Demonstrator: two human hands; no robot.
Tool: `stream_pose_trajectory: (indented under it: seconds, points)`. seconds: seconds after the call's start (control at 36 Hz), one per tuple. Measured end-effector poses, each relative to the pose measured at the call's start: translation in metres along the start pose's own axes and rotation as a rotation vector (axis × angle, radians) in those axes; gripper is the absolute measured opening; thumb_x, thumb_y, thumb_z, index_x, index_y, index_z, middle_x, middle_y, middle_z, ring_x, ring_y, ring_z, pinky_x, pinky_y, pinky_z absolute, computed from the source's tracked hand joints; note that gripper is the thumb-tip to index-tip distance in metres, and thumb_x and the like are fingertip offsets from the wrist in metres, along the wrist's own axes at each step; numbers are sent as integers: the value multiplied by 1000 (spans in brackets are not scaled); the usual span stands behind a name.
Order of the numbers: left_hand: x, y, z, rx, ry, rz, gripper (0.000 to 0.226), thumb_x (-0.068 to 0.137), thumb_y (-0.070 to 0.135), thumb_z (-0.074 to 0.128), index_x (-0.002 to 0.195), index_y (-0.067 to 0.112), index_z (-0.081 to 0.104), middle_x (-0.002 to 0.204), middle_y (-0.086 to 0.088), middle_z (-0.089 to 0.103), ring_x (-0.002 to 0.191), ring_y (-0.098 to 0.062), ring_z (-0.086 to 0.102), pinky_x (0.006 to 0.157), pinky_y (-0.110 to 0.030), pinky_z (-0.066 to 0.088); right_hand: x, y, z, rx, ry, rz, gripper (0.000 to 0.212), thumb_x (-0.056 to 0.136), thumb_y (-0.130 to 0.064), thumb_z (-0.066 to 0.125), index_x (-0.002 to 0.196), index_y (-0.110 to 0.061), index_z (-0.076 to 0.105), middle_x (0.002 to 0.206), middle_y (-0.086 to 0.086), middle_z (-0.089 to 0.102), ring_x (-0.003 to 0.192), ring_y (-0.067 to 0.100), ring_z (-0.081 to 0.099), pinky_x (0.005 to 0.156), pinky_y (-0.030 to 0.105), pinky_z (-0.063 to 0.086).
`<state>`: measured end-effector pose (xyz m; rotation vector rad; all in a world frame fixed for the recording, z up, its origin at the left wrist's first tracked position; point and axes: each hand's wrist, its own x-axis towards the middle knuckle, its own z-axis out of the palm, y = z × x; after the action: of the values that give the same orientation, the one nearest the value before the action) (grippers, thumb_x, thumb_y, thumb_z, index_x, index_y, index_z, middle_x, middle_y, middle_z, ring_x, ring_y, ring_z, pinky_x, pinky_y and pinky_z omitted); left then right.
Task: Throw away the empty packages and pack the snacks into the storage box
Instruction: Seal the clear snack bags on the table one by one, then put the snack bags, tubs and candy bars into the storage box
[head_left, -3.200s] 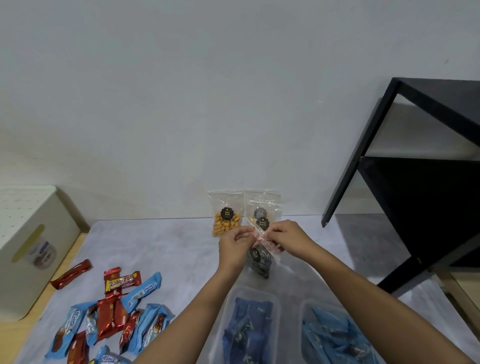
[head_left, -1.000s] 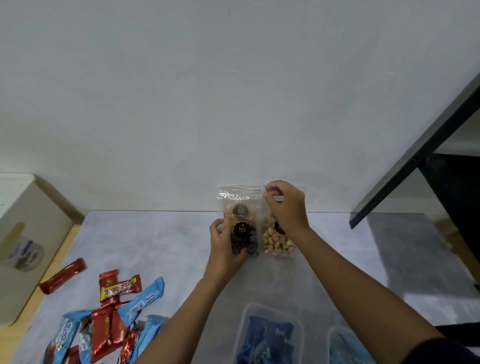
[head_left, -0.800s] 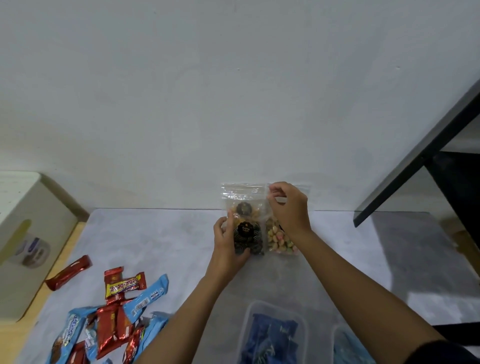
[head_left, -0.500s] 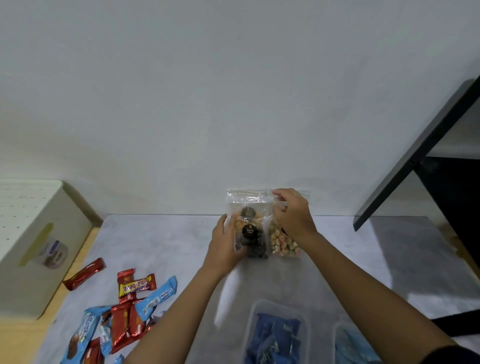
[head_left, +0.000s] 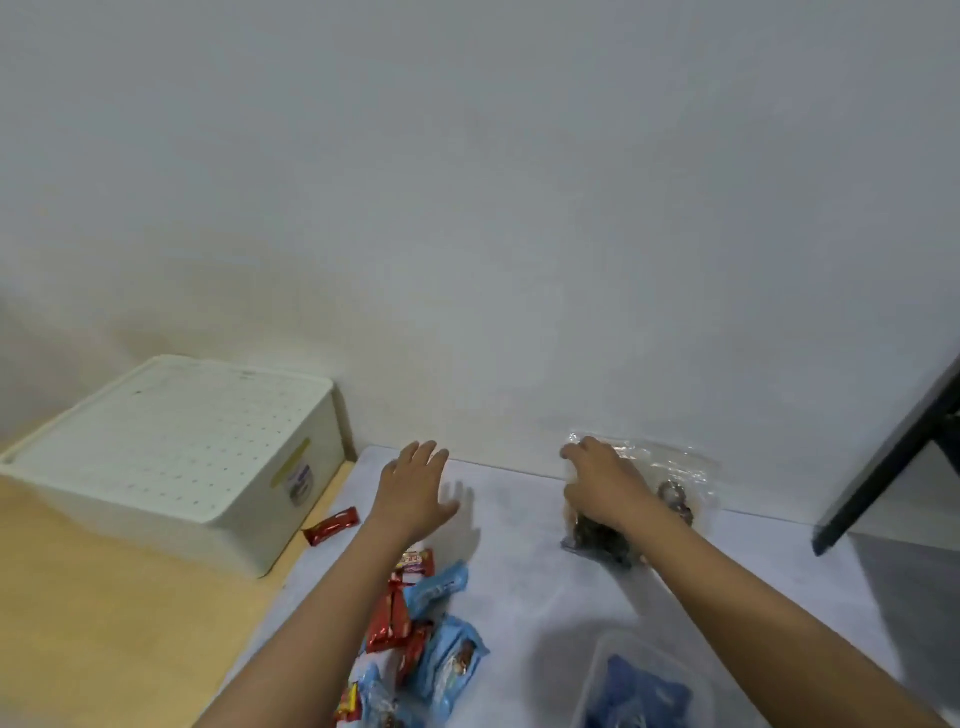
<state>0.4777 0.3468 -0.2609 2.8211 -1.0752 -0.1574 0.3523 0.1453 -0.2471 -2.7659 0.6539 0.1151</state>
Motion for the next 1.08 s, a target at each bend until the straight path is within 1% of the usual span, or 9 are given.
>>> stream_pose_trajectory:
  seconds: [0.08,0.17,0.28,0.39,0.53,0.64,0.78,0.94,1.08]
  points:
    - [-21,-37,-15,-3,12,-41,70,89,43,52,146,16,20,156,-2,13,145,-22,8,115,-41,18,1,-36,1,0,-8,-20,49,83,-17,50,132,-21,42,128,3,43,124,27,42,97,41,42]
    - [-42,-78,-28,-27,24,-69,70,89,44,52,146,16,21,156,-2,13,144,-22,8,115,-41,18,-1,-79,2,-37,-15,-59,50,88,-19,49,136,-19,38,134,5,41,124,26,41,96,35,39]
    - [-72,-144,-44,4,80,-106,73,84,47,56,143,18,26,155,-1,18,143,-21,14,113,-39,20,-3,-145,13,-27,6,-67,52,89,-21,47,140,-19,34,138,5,40,125,25,40,96,35,38]
    - [-107,-217,-52,26,68,-104,70,86,43,55,145,21,24,155,0,16,144,-21,10,114,-40,17,-10,-214,36,30,10,-52,53,90,-24,48,141,-20,32,138,5,41,123,25,43,94,35,42]
    - [-150,-302,-56,18,54,-120,68,89,47,51,146,23,22,156,1,14,145,-21,8,114,-41,17,-15,-292,69,72,2,-59,55,91,-28,48,142,-20,29,137,6,41,123,26,43,92,35,43]
    - [-175,-355,-61,17,52,-156,70,88,52,49,146,22,23,155,1,16,144,-20,11,113,-40,20,-18,-342,88,94,0,-80,57,92,-33,48,144,-20,28,139,7,40,125,26,42,96,37,43]
    - [-178,-405,-66,-33,60,-187,70,89,56,45,146,24,21,156,1,14,145,-19,8,115,-41,16,-4,-382,100,87,17,-91,57,94,-43,44,145,-23,28,145,6,36,130,25,38,100,40,41]
    - [-147,-439,-64,-65,83,-166,69,90,59,40,147,25,21,157,1,12,145,-19,5,116,-43,14,27,-402,109,94,20,-53,58,95,-49,38,146,-24,24,149,6,31,133,25,35,104,44,37]
    - [-104,-462,-60,-69,68,-130,69,91,60,33,148,25,14,158,2,2,146,-18,-3,117,-44,8,64,-403,113,118,7,19,66,93,-55,37,148,-24,17,156,8,16,140,28,25,109,45,31]
